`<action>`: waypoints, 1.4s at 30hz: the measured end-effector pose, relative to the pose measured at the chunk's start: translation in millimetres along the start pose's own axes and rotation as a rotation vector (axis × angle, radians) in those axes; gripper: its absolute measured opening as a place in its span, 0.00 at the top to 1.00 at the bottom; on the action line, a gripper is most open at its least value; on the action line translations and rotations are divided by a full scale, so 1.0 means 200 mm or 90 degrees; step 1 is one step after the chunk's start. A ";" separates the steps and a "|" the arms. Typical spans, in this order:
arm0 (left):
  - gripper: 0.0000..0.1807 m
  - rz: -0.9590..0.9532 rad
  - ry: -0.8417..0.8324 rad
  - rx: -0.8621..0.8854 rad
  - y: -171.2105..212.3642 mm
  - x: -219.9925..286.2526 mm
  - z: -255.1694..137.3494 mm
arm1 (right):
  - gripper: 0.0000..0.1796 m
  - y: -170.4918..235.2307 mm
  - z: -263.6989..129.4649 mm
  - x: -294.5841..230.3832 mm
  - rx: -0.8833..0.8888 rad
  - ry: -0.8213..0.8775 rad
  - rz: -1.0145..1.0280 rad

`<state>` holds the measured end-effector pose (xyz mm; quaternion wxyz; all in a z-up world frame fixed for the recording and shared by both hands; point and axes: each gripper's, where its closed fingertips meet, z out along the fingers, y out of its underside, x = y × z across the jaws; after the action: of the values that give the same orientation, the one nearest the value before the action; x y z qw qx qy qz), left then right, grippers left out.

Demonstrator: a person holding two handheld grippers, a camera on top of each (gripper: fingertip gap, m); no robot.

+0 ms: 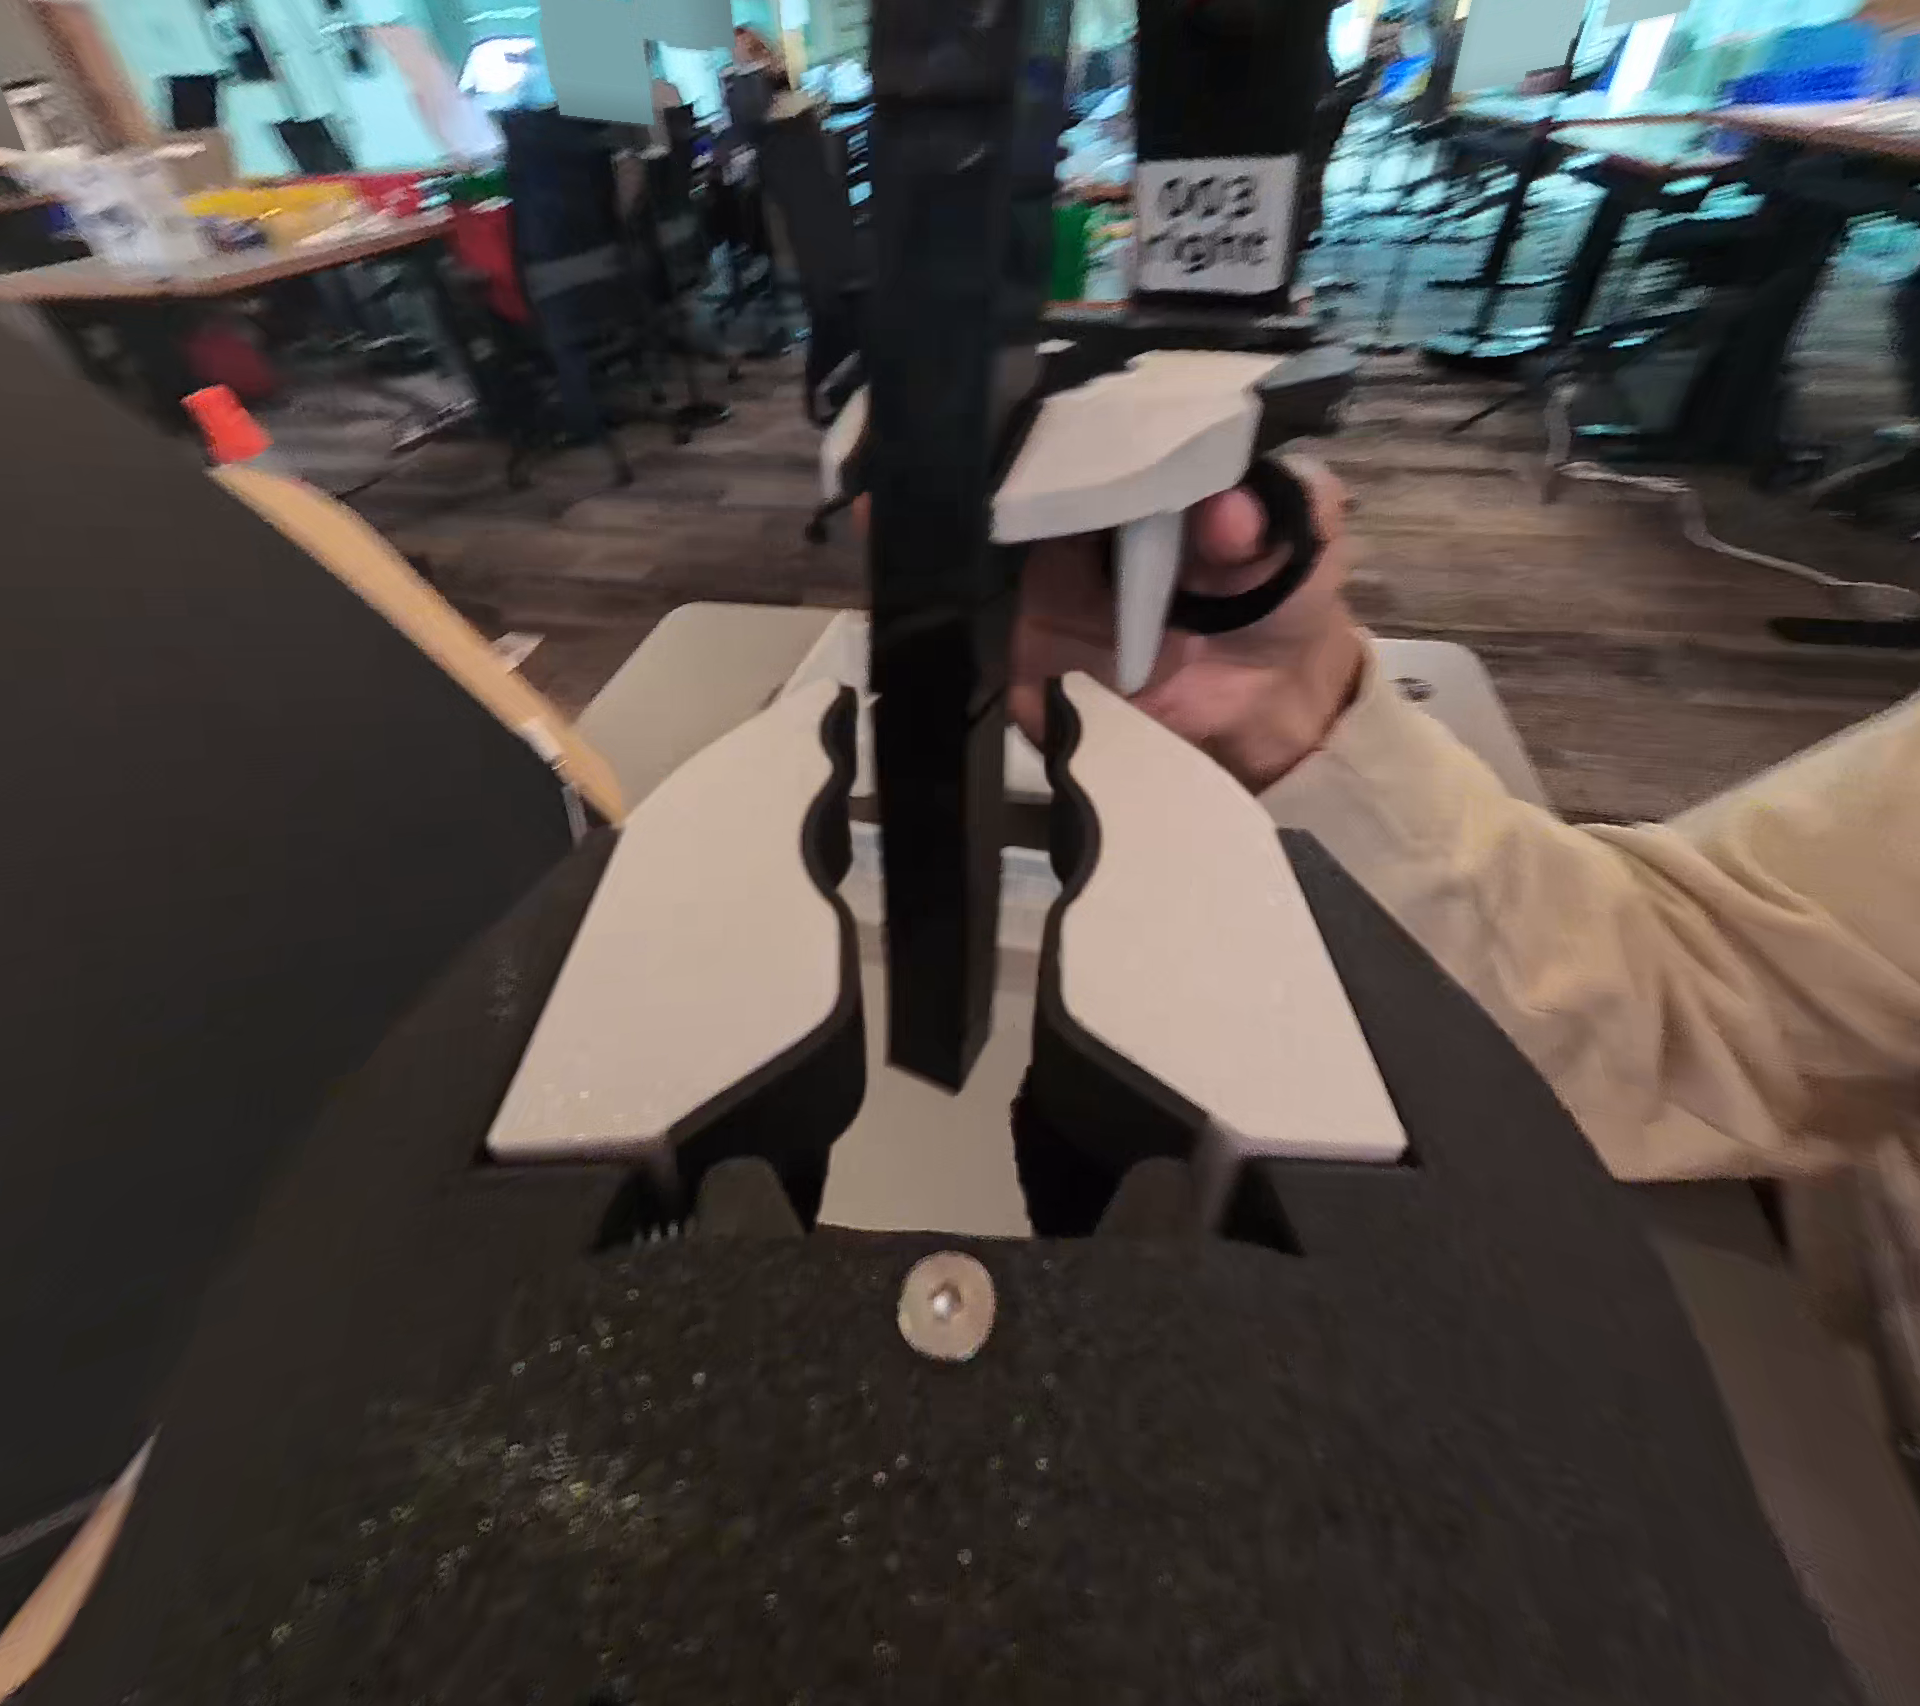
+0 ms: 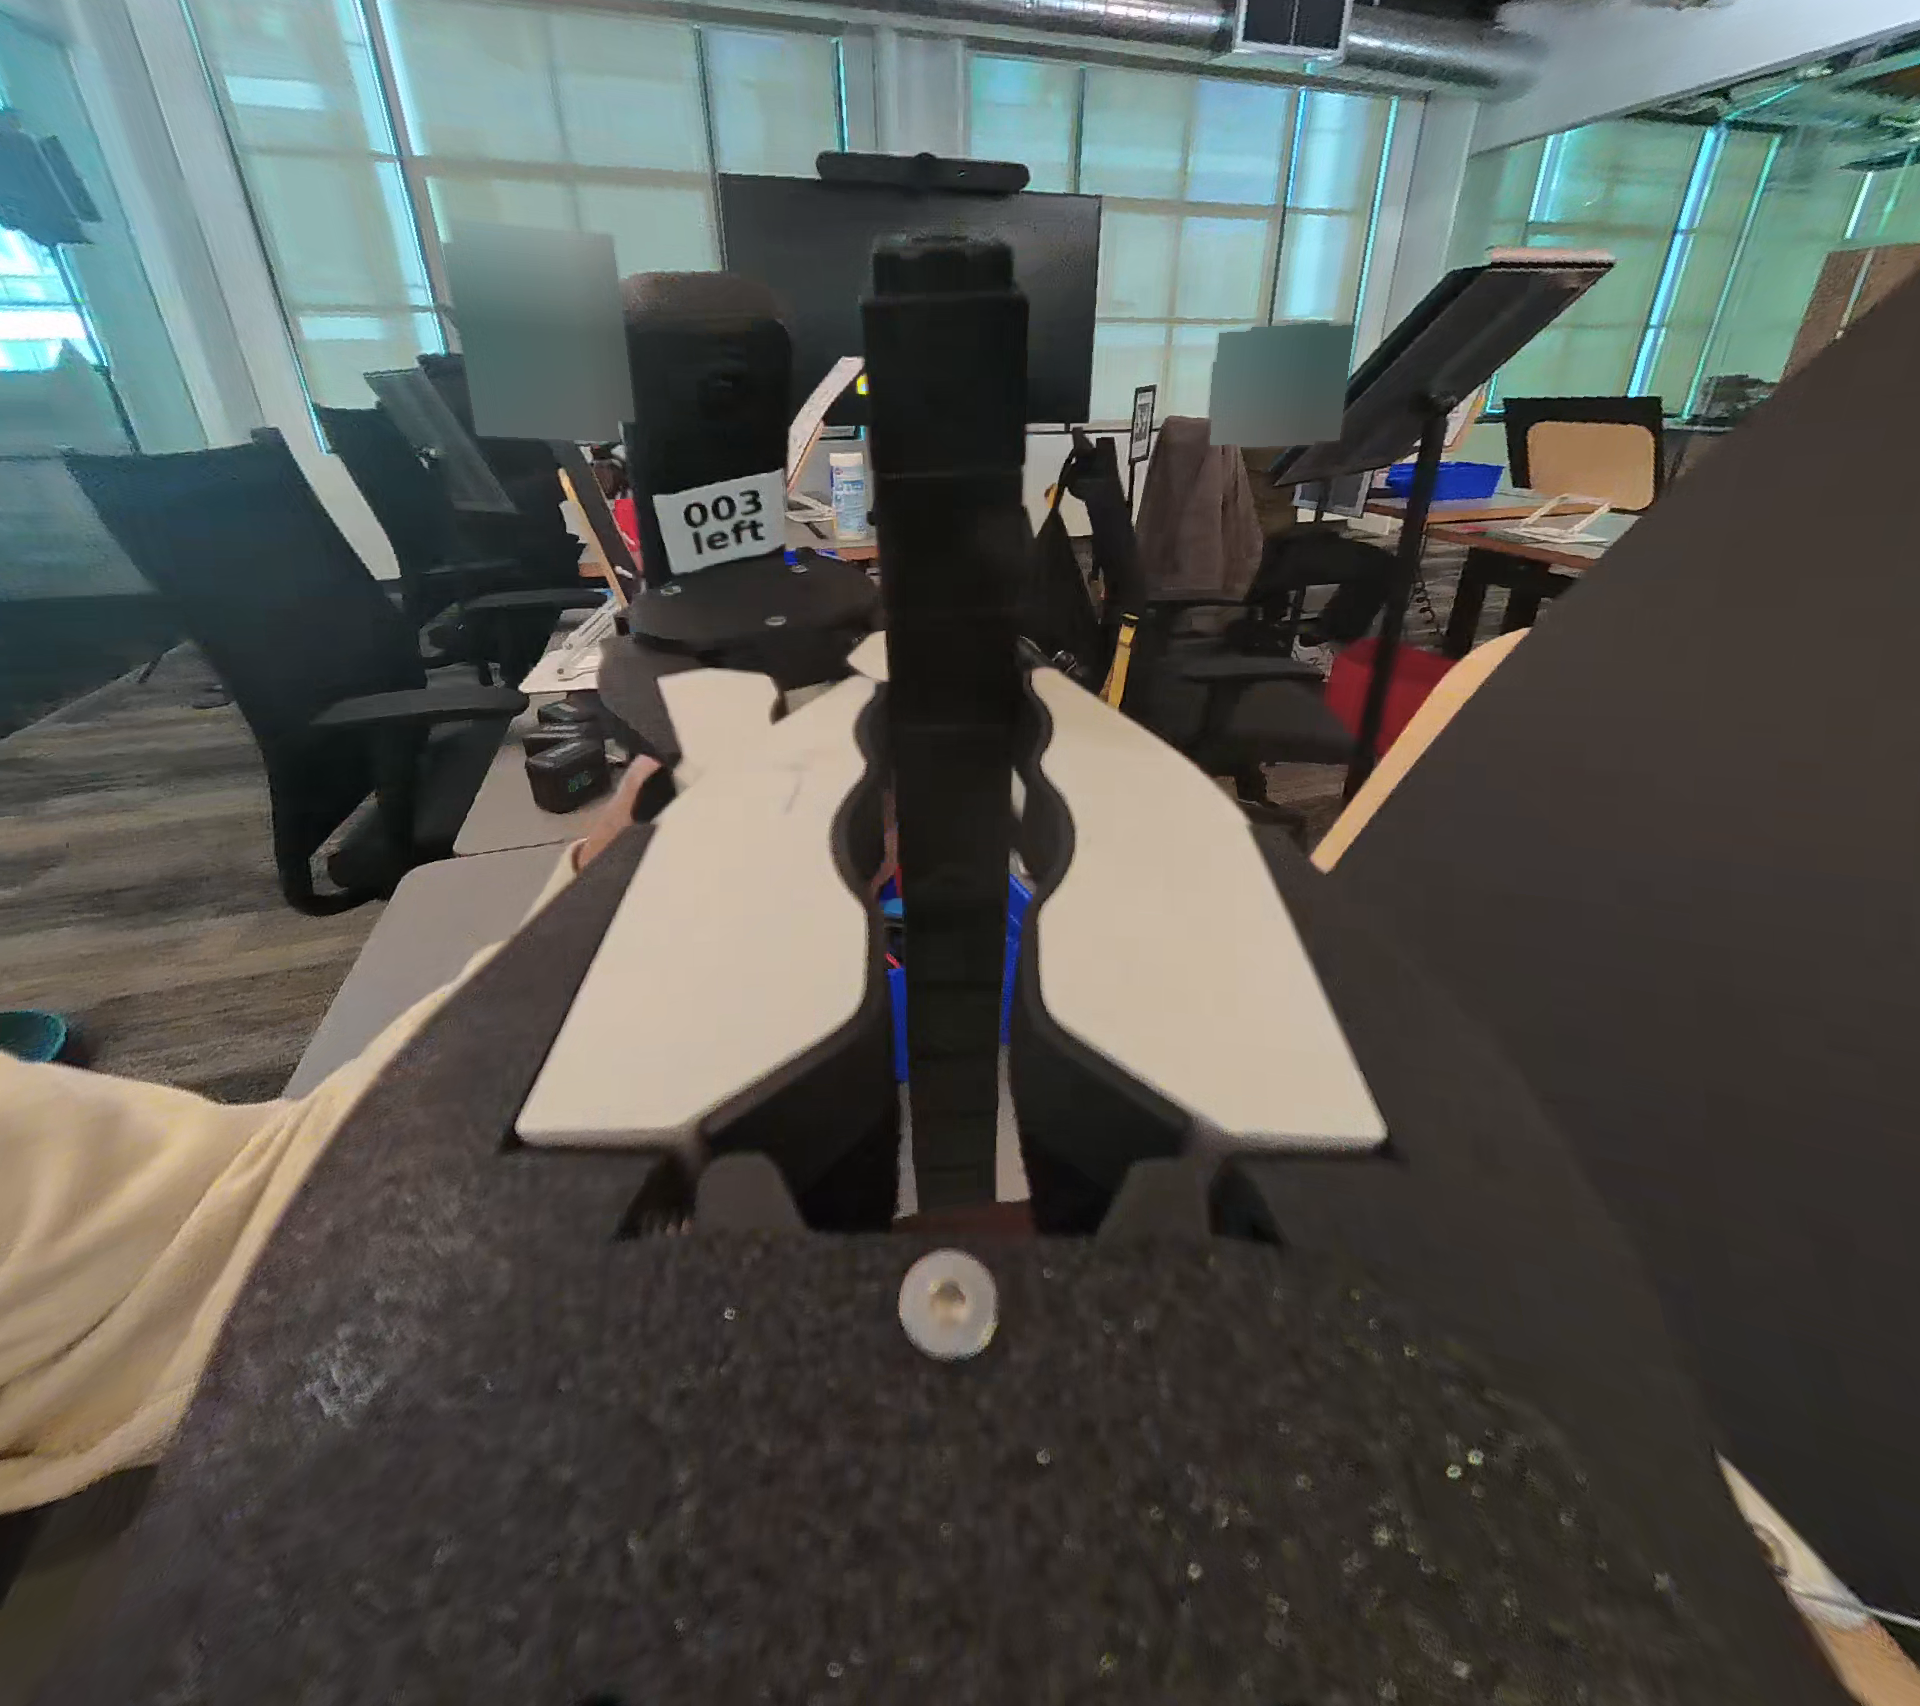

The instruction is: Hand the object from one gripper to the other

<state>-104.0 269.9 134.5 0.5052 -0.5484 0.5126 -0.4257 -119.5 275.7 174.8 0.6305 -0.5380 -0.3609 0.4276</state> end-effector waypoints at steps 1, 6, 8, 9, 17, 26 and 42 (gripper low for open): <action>0.81 0.001 0.024 0.012 -0.01 0.03 0.00 | 0.88 0.01 0.01 -0.01 -0.004 -0.011 -0.009; 0.87 0.015 0.079 0.018 0.00 0.08 -0.01 | 0.88 0.01 0.03 -0.11 -0.003 -0.064 -0.029; 0.87 0.010 0.079 -0.008 0.02 0.07 -0.02 | 0.88 0.04 0.04 -0.11 -0.021 -0.054 -0.042; 0.87 0.013 0.068 -0.011 0.02 0.06 -0.02 | 0.87 0.04 0.04 -0.10 -0.022 -0.045 -0.045; 0.88 -0.112 -0.023 0.111 -0.13 -0.14 -0.16 | 0.77 0.00 0.00 -0.05 -0.012 0.037 -0.062; 0.88 -0.160 -0.017 0.191 -0.22 -0.17 -0.31 | 0.65 0.40 0.16 -0.05 -0.216 -0.022 0.040; 0.88 -0.183 0.032 0.213 -0.23 -0.12 -0.24 | 0.87 0.42 0.24 -0.12 -0.224 -0.104 0.094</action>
<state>-148.7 286.3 188.5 0.5100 -0.5136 0.3643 -0.5859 -184.9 275.3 100.3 0.4623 -0.6284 -0.4397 0.4451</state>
